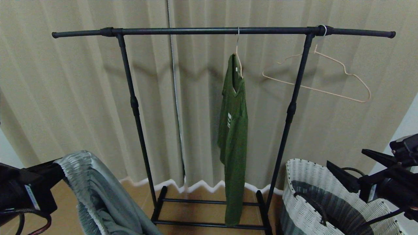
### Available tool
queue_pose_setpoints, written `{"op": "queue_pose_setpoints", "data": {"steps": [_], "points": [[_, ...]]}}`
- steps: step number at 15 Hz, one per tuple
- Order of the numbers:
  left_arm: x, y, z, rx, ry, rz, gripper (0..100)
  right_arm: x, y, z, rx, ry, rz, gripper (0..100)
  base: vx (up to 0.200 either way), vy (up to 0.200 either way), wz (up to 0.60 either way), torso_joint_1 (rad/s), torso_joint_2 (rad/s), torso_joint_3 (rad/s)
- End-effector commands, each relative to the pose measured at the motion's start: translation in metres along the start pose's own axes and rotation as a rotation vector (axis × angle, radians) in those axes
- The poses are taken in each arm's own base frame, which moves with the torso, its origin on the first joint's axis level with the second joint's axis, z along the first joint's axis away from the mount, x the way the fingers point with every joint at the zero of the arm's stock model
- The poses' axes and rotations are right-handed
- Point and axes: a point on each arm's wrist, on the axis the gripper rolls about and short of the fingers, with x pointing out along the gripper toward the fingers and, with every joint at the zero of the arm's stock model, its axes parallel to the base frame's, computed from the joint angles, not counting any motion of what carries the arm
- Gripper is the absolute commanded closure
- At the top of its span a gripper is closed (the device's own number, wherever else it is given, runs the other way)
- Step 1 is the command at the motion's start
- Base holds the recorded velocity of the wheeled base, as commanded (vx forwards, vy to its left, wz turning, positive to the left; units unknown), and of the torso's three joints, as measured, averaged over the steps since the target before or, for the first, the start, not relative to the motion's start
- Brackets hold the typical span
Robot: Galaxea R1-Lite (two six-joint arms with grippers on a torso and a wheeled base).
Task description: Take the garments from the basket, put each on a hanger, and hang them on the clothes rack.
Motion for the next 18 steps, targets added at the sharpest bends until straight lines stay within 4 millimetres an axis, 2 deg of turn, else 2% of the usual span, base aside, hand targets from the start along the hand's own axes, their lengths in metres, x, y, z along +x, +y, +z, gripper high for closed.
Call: {"op": "queue_pose_setpoints", "data": {"steps": [1,8,13,18], "points": [[0.002,0.0,0.004,-0.003,-0.015,0.001,100,0.001,0.0,0.0,0.0,0.004,0.0,0,0.0,0.0,0.0,0.207,-0.46,-0.29],[0.009,-0.001,0.017,-0.003,-0.061,0.001,100,0.0,0.0,-0.001,-0.003,0.008,0.001,0,0.0,0.0,0.0,0.203,-0.48,-0.282],[0.008,0.0,-0.001,0.081,-0.016,0.008,100,-0.001,0.0,-0.004,-0.005,0.019,0.001,0,0.0,0.0,0.0,0.231,-0.49,-0.275],[0.0,0.001,-0.001,0.112,-0.042,0.005,100,-0.001,0.001,-0.005,-0.006,0.022,0.0,0,0.0,0.0,0.0,0.144,-0.3,-0.162]]}}
